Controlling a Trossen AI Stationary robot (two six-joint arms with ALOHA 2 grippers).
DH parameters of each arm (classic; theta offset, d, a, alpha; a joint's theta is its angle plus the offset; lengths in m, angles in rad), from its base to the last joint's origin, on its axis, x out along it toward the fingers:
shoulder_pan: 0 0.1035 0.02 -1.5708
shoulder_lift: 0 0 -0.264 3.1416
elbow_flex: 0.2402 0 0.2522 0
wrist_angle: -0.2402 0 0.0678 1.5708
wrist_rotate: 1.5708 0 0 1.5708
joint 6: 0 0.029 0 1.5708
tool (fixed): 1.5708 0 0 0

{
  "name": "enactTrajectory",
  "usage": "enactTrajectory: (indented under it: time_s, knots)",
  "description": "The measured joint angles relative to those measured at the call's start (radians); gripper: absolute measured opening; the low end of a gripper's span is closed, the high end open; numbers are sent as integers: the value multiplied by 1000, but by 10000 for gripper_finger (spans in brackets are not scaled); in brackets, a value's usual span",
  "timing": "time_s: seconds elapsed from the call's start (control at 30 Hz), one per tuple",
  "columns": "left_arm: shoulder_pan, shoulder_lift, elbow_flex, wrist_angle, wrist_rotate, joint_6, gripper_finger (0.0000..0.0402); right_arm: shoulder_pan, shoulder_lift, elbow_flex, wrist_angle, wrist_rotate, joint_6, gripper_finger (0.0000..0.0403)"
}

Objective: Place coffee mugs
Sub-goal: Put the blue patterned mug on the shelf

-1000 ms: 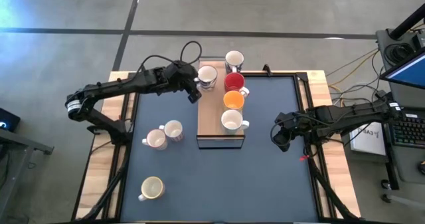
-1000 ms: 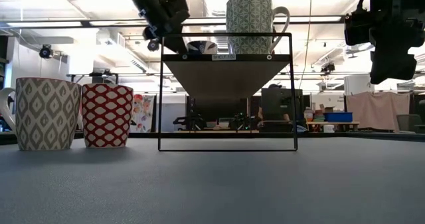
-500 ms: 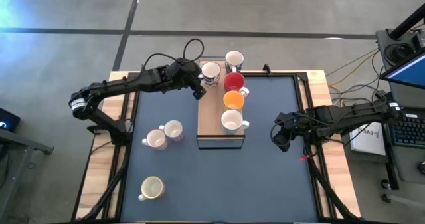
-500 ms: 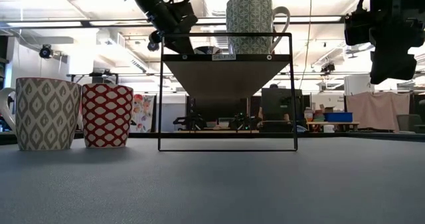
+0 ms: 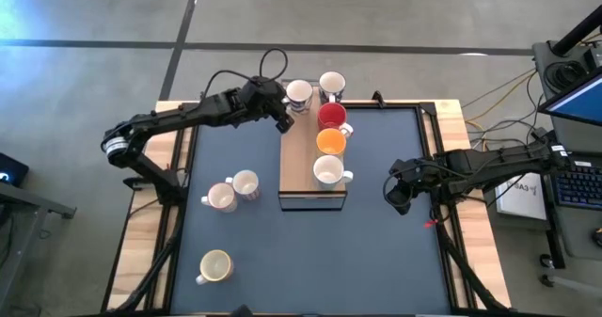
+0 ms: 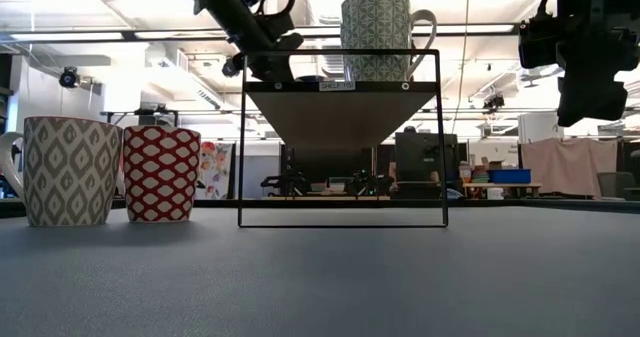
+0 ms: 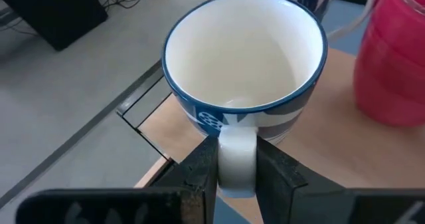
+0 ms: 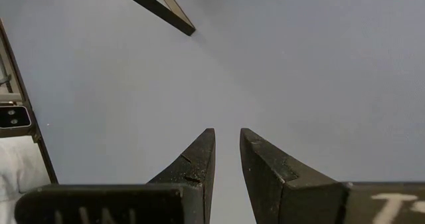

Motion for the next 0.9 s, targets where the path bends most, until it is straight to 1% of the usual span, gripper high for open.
enactTrajectory:
  time_s: [0.53, 0.9]
  knots:
    - [42, 1, 0, 38, -1, 21, 63, 0, 0, 0, 0, 0, 0, 61]
    - [41, 1, 0, 38, 60, 3, 63, 0, 0, 0, 0, 0, 0, 61]
